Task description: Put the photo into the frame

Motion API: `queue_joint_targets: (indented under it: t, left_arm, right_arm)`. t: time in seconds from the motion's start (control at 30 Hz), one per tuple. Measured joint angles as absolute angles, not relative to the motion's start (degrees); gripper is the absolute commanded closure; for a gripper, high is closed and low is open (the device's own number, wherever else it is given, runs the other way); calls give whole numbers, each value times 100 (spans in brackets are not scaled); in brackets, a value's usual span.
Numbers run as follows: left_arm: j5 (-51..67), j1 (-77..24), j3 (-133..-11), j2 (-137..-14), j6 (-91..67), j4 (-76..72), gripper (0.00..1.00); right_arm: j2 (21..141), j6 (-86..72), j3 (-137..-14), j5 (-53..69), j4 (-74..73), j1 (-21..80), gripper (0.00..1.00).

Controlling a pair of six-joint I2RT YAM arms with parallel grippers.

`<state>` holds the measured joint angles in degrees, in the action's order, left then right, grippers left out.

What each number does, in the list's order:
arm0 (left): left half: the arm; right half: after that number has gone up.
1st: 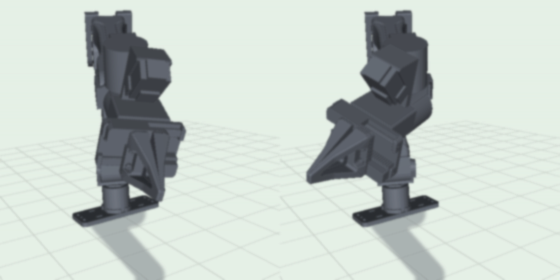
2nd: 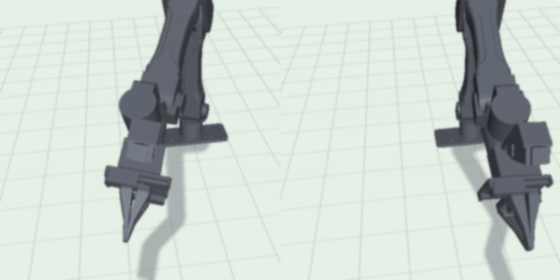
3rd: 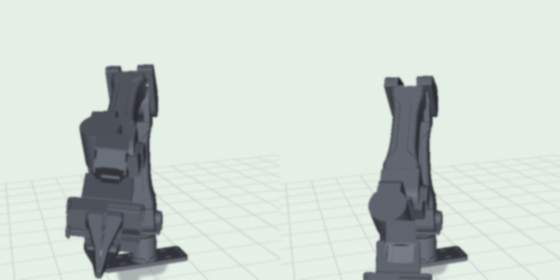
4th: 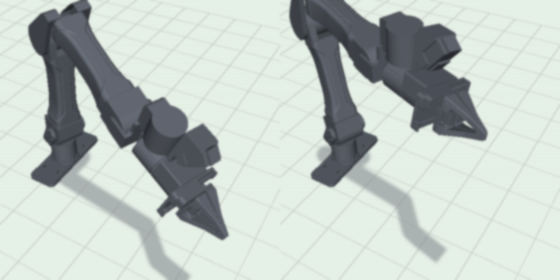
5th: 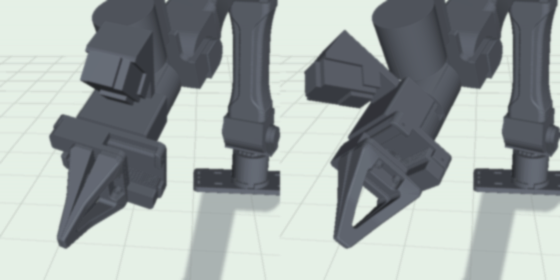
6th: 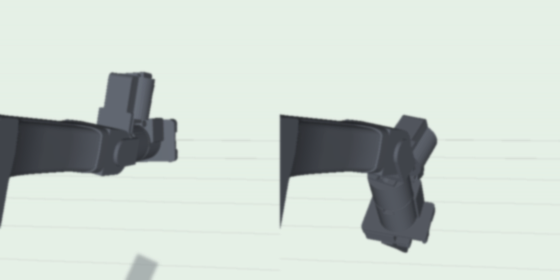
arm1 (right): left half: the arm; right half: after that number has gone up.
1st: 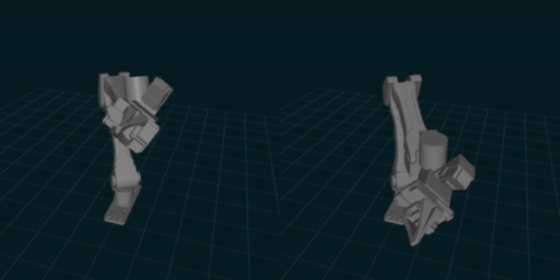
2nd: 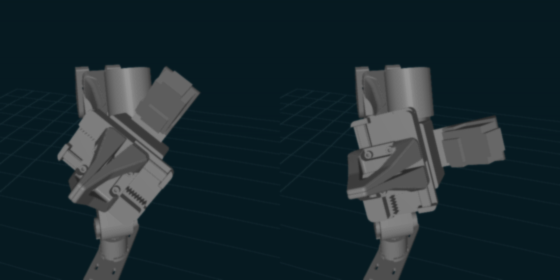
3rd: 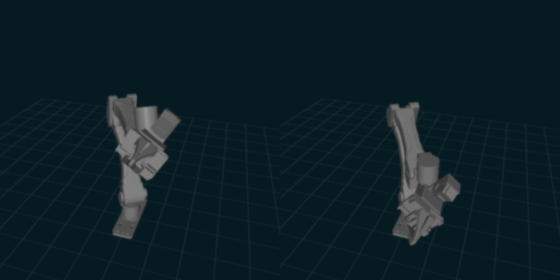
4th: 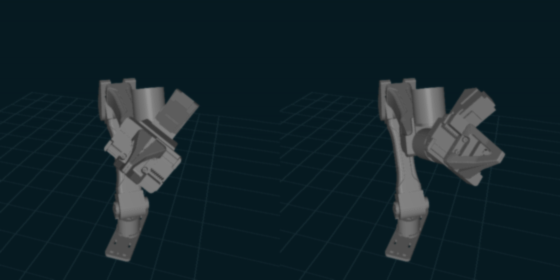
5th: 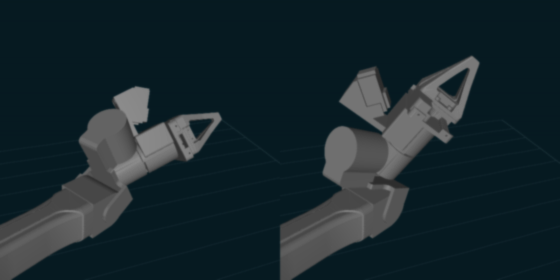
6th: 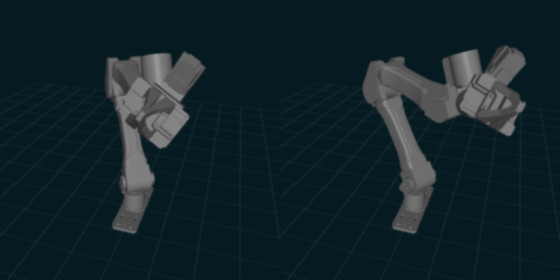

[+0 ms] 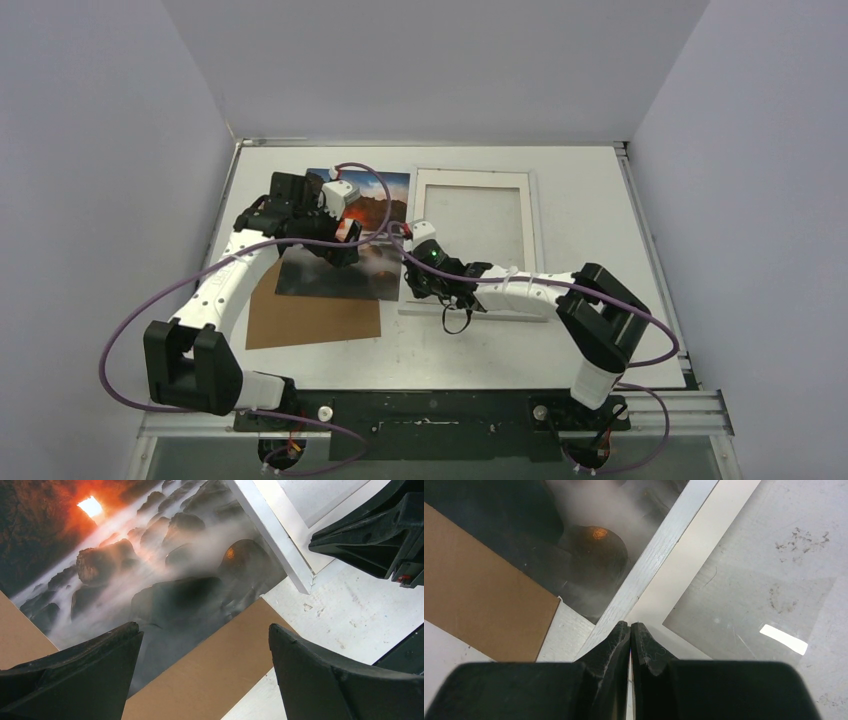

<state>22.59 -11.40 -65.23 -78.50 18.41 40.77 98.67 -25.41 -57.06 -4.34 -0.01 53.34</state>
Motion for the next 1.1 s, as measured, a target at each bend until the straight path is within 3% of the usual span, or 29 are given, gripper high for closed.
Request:
queue_joint_targets:
  t: [1.1]
  left_arm:
    - [2263,-1118,-6514,-7841,1844,4040,1]
  right_arm:
    - [9878,-2644,-5489,-543,-185,5527,95]
